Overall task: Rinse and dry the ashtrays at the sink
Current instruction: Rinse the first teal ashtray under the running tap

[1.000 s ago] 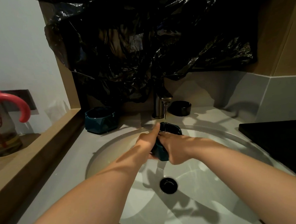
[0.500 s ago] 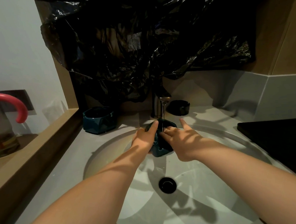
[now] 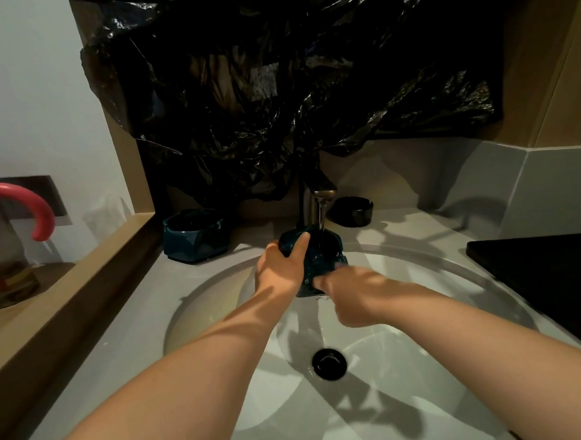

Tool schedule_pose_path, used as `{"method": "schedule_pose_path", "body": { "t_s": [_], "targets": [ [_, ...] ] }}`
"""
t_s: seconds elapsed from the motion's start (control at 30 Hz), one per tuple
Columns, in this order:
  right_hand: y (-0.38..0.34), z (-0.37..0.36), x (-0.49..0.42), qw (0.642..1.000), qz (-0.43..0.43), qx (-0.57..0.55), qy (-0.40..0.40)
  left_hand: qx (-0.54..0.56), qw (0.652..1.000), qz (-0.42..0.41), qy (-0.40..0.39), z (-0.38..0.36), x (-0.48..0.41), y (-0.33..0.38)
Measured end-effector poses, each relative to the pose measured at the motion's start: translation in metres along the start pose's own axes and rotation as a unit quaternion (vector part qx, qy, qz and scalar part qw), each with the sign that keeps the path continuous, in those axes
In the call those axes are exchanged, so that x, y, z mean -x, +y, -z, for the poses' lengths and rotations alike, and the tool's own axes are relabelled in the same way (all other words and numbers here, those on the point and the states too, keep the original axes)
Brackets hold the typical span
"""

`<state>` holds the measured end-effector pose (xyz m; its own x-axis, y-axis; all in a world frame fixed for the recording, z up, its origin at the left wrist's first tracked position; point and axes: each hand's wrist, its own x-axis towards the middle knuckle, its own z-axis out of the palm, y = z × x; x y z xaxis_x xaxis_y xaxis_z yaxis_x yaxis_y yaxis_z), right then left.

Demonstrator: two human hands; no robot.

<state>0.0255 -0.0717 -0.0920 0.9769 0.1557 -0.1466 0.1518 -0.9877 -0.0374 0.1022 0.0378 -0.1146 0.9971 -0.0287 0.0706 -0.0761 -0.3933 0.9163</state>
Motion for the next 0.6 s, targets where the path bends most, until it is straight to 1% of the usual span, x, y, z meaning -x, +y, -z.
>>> {"method": "schedule_pose_path", "body": {
  "t_s": [0.07, 0.1, 0.13, 0.17, 0.2, 0.23, 0.27, 0.3, 0.33, 0.37, 0.43, 0.47, 0.5, 0.53, 0.6],
  "targets": [
    [0.005, 0.001, -0.004, 0.984, 0.017, 0.175, 0.031, -0.001, 1.000, -0.002, 0.001, 0.000, 0.002, 0.002],
    [0.005, 0.002, -0.005, 0.972, 0.019, 0.230, 0.041, 0.003, 1.000, -0.001, 0.001, 0.000, 0.003, 0.003],
    [0.003, 0.002, -0.006, 0.966, 0.017, 0.256, 0.043, 0.009, 1.000, 0.001, 0.000, 0.000, 0.003, 0.004],
    [0.001, 0.001, -0.005, 0.970, 0.012, 0.238, 0.038, 0.014, 1.000, 0.000, 0.000, 0.000, 0.003, 0.005],
    [-0.002, 0.001, -0.004, 0.985, 0.007, 0.172, 0.032, 0.019, 1.000, -0.002, -0.002, 0.001, 0.003, 0.005],
    [-0.006, -0.001, -0.002, 0.998, 0.003, 0.065, 0.025, 0.022, 1.000, -0.003, -0.005, 0.001, 0.003, 0.004],
    [-0.011, -0.001, 0.002, 0.999, 0.001, -0.047, 0.016, 0.024, 1.000, -0.003, -0.008, 0.000, 0.002, 0.003],
    [-0.012, -0.003, 0.003, 0.993, 0.000, -0.119, 0.012, 0.024, 1.000, -0.001, -0.011, 0.000, 0.001, 0.002],
    [-0.012, -0.005, 0.002, 0.990, 0.001, -0.143, 0.016, 0.026, 1.000, 0.005, -0.012, 0.000, 0.000, 0.001],
    [-0.007, -0.006, -0.001, 0.993, 0.002, -0.118, 0.029, 0.029, 0.999, 0.016, -0.012, 0.000, -0.001, 0.001],
    [0.003, -0.007, -0.006, 0.996, 0.017, 0.010, 0.087, 0.049, 0.998, 0.047, -0.015, 0.001, -0.003, 0.001],
    [0.007, -0.007, -0.008, 0.991, 0.032, 0.061, 0.117, 0.073, 0.995, 0.068, -0.021, 0.002, -0.003, 0.001],
    [0.011, -0.008, -0.008, 0.986, 0.045, 0.075, 0.140, 0.108, 0.989, 0.091, -0.031, 0.002, -0.004, 0.002],
    [0.013, -0.009, -0.009, 0.985, 0.048, 0.063, 0.152, 0.145, 0.982, 0.115, -0.045, 0.001, -0.004, 0.003],
    [0.012, -0.010, -0.005, 0.987, 0.034, -0.008, 0.158, 0.183, 0.967, 0.156, -0.081, 0.001, -0.002, 0.004]
  ]
}}
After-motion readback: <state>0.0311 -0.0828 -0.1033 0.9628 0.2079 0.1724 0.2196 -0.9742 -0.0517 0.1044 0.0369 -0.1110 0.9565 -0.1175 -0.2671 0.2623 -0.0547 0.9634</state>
